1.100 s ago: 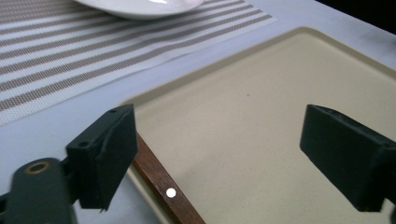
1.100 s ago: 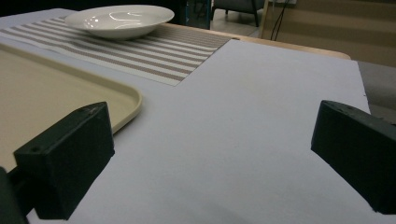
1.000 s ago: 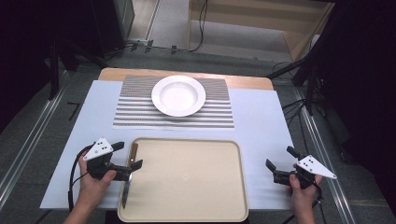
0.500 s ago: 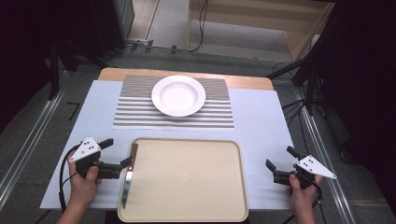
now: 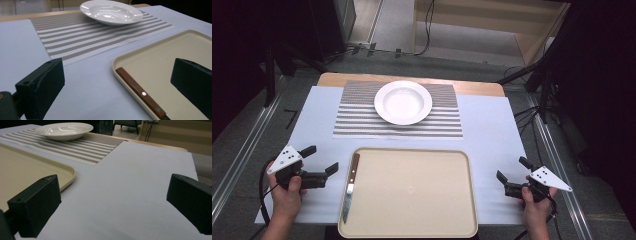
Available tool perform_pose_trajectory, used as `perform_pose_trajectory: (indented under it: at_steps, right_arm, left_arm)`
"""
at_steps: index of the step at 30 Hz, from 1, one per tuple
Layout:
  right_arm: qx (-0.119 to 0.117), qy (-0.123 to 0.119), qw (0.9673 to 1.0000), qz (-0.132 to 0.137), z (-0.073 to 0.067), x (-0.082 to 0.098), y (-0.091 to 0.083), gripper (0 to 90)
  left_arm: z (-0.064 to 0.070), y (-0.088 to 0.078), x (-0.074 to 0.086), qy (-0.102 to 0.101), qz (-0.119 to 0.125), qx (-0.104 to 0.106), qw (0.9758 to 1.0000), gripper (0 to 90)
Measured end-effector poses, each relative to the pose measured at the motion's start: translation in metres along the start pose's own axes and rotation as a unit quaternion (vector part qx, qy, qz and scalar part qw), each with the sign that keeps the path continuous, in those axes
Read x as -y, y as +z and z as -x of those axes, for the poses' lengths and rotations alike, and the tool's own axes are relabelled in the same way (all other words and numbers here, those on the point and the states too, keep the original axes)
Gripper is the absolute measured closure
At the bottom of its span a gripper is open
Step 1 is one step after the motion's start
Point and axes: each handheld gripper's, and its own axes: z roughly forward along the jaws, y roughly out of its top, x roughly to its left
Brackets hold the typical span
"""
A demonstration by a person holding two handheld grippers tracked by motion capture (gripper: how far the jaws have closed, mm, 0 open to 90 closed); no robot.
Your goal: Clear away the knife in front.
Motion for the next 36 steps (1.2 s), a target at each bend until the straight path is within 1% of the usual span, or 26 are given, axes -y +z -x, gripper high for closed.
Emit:
perform_pose_trajectory:
  at_steps: [6,10,13,16,20,22,25,28,33,36]
  right_arm:
    - [0.0,0.001,1.0,0.0,0.0,0.0,0.0,0.0]
    - [0.0,0.001,1.0,-0.001,0.0,0.0,0.0,0.0]
    - [0.0,0.001,1.0,0.0,0.0,0.0,0.0,0.0]
    - [0.0,0.001,1.0,0.0,0.0,0.0,0.0,0.0]
    - [0.001,0.002,1.0,-0.001,0.0,0.0,0.0,0.0]
    - [0.001,0.002,1.0,-0.001,0.0,0.0,0.0,0.0]
    - [0.001,0.002,1.0,-0.001,0.0,0.0,0.0,0.0]
    - [0.002,0.003,1.0,-0.001,0.0,0.0,0.0,0.0]
    - [0.002,0.003,1.0,-0.001,0.0,0.0,0.0,0.0]
    - [0.002,0.002,1.0,-0.001,0.0,0.0,0.0,0.0]
  left_arm:
    - [-0.015,-0.008,0.005,-0.017,0.006,-0.019,0.9997,0.0]
    - [-0.023,-0.014,0.007,-0.021,0.01,-0.028,0.9993,0.0]
    - [-0.027,-0.017,0.008,-0.026,0.014,-0.034,0.999,0.0]
    - [-0.03,-0.02,0.01,-0.026,0.015,-0.04,0.9987,0.0]
    - [-0.033,-0.017,0.014,-0.032,0.015,-0.04,0.9986,0.0]
    - [-0.034,-0.013,0.017,-0.032,0.009,-0.041,0.9986,0.0]
    - [-0.033,-0.013,0.018,-0.035,0.019,-0.039,0.9984,0.0]
    - [-0.033,-0.013,0.019,-0.035,0.018,-0.042,0.9983,0.0]
    - [-0.031,-0.01,0.02,-0.029,0.015,-0.042,0.9986,0.0]
    - [-0.031,-0.01,0.02,-0.03,0.016,-0.04,0.9986,0.0]
